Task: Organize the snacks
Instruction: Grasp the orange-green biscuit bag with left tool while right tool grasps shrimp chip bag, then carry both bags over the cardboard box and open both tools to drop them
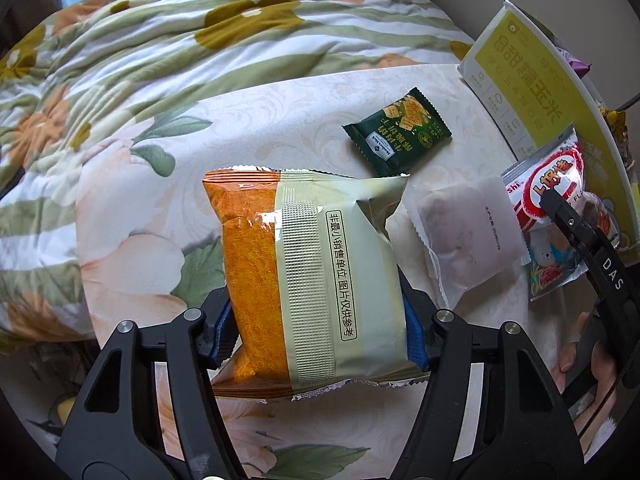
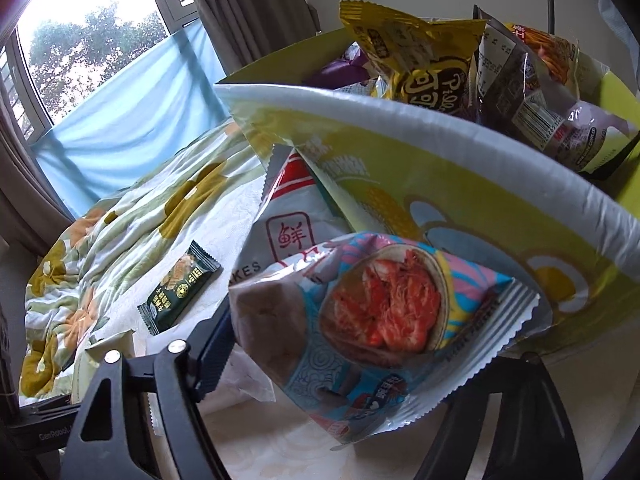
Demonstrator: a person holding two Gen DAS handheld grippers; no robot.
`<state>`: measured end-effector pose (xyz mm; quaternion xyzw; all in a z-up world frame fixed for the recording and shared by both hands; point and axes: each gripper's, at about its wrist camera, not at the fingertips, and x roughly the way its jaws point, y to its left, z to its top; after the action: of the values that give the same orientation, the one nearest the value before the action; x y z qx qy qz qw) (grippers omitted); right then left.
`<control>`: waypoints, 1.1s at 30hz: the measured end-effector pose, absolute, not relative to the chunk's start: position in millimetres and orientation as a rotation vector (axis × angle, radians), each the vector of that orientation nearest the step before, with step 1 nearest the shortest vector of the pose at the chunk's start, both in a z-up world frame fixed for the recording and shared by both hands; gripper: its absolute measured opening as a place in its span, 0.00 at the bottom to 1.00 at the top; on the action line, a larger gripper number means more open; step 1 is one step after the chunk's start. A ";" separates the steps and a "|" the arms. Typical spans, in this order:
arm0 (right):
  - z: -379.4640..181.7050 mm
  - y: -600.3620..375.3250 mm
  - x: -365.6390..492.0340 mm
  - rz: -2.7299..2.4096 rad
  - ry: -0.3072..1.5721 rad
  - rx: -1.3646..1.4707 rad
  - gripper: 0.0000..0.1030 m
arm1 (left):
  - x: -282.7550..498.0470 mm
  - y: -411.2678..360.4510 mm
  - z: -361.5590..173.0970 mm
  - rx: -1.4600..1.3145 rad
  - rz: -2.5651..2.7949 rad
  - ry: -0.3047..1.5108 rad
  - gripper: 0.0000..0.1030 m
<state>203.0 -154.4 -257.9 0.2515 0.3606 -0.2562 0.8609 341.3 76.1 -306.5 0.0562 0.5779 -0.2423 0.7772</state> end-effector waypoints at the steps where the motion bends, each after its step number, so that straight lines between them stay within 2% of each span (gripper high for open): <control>1: -257.0 -153.3 202.6 -0.537 0.758 0.521 0.66 | 338.5 77.4 -305.7 0.118 -0.524 1.250 0.60; 9: -237.7 -145.6 191.5 -0.509 0.755 0.444 0.65 | 320.5 85.6 -285.7 0.062 -0.502 1.225 0.60; 19: -183.4 -141.0 166.2 -0.442 0.711 0.385 0.65 | 298.2 72.9 -212.5 0.048 -0.512 1.133 0.60; 26: -131.8 -157.3 155.6 -0.368 0.670 0.364 0.65 | 280.4 45.1 -154.3 0.036 -0.524 1.054 0.60; 33: -83.5 -220.6 144.8 -0.282 0.638 0.364 0.65 | 261.9 -14.7 -103.7 0.011 -0.533 0.977 0.60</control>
<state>144.8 -220.6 -83.5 0.1774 0.3108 -0.1374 0.9236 261.9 -14.7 -103.7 0.0053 0.4636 -0.2530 0.8491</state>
